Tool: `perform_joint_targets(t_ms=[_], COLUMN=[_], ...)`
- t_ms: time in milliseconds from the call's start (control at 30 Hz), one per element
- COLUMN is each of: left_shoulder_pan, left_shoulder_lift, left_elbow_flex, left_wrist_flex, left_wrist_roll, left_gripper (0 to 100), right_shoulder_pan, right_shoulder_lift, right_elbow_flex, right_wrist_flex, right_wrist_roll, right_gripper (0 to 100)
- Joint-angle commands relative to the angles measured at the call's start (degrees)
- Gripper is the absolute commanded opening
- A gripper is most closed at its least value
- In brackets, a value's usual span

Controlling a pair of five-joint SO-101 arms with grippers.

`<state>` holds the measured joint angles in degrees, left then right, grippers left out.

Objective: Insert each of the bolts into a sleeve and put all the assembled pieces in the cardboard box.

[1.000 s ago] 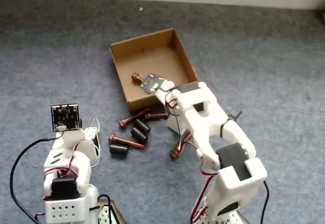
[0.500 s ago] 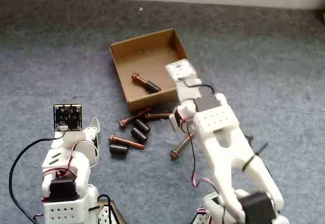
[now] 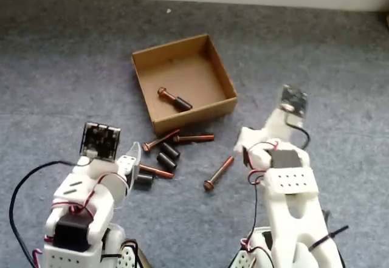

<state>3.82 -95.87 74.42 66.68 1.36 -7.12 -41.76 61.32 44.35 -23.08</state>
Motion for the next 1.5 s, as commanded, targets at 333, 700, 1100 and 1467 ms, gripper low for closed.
perform_joint_targets(t_ms=[333, 700, 1100, 1467], left_shoulder_pan=[11.6, 15.9, 4.4, 5.5], left_shoulder_lift=[50.9, 69.6, 72.8, 72.8], left_elbow_flex=[-28.1, -31.9, -31.6, -31.5], left_wrist_flex=[-2.5, -13.7, -12.6, 1.8], left_wrist_roll=[2.8, 18.3, 26.6, 25.5], left_gripper=[22, 22, 22, 22], right_shoulder_pan=[12.2, 12.3, 12.3, 12.2], right_shoulder_lift=[-2.2, -2.2, -2.2, -2.2], right_elbow_flex=[1.9, 2.1, 3.9, 3.9], right_wrist_flex=[-7.7, -8.7, -12.6, -12.6], right_wrist_roll=[-7.3, -7.2, -6.9, -6.9], right_gripper=[0.4, 0.5, 0.5, 0.5])
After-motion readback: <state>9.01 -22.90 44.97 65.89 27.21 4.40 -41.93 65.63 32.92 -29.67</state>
